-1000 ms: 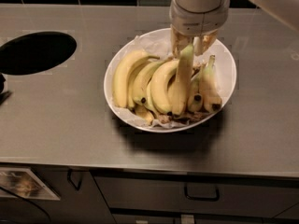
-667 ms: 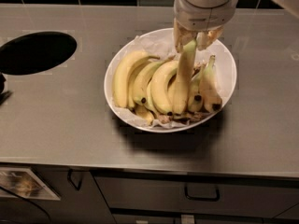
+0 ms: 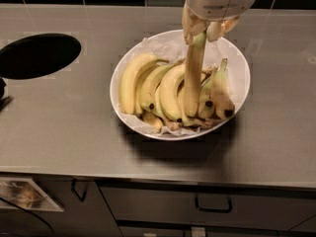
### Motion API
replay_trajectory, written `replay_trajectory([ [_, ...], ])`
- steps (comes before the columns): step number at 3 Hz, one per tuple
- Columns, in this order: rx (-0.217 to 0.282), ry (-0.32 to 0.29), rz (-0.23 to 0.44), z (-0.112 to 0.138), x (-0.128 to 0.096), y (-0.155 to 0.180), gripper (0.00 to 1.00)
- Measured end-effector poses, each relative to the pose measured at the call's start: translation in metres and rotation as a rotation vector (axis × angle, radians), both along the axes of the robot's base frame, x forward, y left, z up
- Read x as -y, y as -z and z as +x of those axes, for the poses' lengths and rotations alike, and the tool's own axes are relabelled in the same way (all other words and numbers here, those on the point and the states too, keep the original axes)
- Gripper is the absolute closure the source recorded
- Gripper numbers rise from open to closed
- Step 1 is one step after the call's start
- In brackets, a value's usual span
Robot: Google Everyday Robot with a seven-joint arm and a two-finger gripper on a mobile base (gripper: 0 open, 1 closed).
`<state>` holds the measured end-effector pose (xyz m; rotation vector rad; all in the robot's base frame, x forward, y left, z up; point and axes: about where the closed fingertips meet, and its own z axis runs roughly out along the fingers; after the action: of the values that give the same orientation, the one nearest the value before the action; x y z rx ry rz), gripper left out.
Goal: Pick banana from white bowl
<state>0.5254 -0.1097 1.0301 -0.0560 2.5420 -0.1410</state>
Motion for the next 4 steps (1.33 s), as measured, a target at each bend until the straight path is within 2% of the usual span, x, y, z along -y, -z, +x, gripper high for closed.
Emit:
replay_trajectory([
  [2,0.06,-0.071,-0.005,-0.01,-0.029,-0.04,1.0],
  [4,0.12,-0.113,0.001,-0.023,-0.039,-0.078,1.0],
])
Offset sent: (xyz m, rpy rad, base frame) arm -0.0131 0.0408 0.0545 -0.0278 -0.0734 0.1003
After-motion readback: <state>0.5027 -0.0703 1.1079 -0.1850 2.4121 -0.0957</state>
